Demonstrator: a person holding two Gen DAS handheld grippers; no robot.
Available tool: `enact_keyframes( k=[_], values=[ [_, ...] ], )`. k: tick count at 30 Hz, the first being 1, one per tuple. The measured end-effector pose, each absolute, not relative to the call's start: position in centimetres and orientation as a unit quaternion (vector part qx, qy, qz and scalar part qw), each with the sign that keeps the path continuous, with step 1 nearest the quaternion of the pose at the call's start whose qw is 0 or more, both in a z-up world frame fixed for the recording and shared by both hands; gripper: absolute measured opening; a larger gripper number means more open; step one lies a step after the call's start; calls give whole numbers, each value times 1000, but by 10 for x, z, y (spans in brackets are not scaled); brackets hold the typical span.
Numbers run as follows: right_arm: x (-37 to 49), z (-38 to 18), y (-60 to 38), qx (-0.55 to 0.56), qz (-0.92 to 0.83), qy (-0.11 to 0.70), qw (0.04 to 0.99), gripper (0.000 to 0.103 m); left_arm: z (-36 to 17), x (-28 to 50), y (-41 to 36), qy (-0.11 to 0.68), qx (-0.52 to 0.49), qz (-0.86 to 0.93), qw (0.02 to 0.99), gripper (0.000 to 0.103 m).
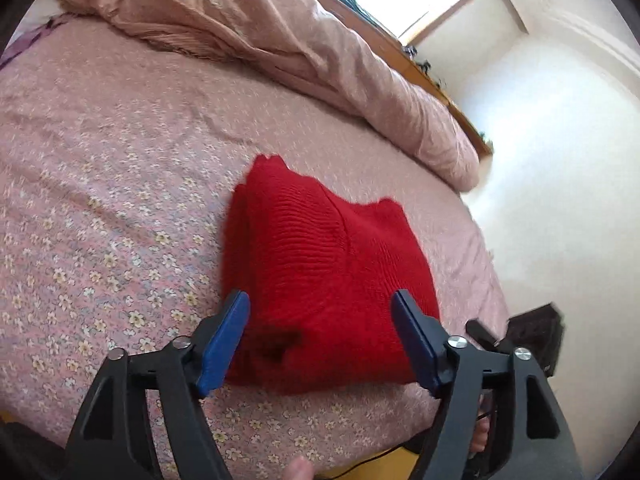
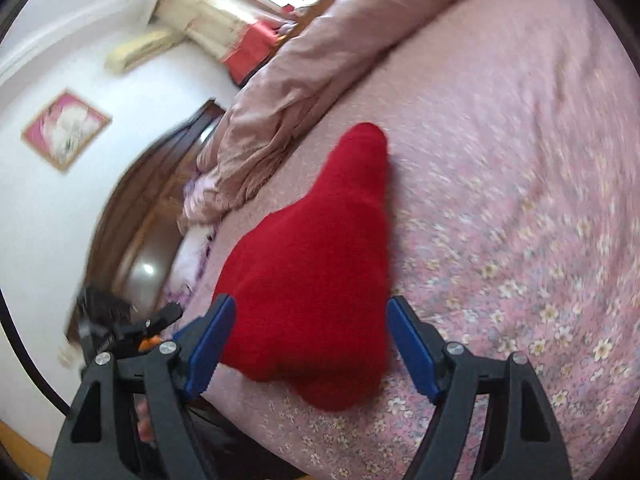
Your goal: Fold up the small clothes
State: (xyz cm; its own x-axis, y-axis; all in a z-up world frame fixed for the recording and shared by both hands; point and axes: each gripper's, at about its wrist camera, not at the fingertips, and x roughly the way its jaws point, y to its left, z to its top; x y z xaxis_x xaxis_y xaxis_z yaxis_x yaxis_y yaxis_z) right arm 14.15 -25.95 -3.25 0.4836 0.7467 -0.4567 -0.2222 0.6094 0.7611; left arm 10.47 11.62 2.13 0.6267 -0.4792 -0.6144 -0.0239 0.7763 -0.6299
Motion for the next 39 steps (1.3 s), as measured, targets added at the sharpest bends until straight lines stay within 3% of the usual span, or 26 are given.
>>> enact_keyframes(
  k=[1,7,10,18,22,25,26,28,30,33,39],
  values=[
    [144,-38,-262,329,305,414,792,82,17,107,118,415,-314,-138,843,79],
    [153,-76,-253,361,304,475,742,86,-36,131,116,504,-339,-127,784,80],
    [154,-80,-251,368,315,482,730,87,-59,136,124,513,-392,-141,751,88],
    [171,-90,-240,380,355,526,673,88,-65,164,123,515,-410,-192,728,89],
    [195,-95,-216,385,360,530,664,89,-68,191,111,523,-409,-227,713,97],
    [207,-95,-196,368,354,538,670,94,-68,197,102,531,-393,-242,711,97],
    [207,-92,-190,357,353,541,674,94,-67,193,100,530,-391,-252,709,96],
    [199,-89,-186,340,365,537,681,89,-70,183,94,535,-402,-273,691,81],
    [193,-89,-189,337,371,532,682,74,-70,177,87,533,-394,-272,697,75],
    [197,-89,-195,347,375,522,683,66,-57,175,78,519,-370,-263,724,59],
    [200,-43,-204,312,407,468,720,63,-2,179,58,458,-345,-283,769,53]
  ],
)
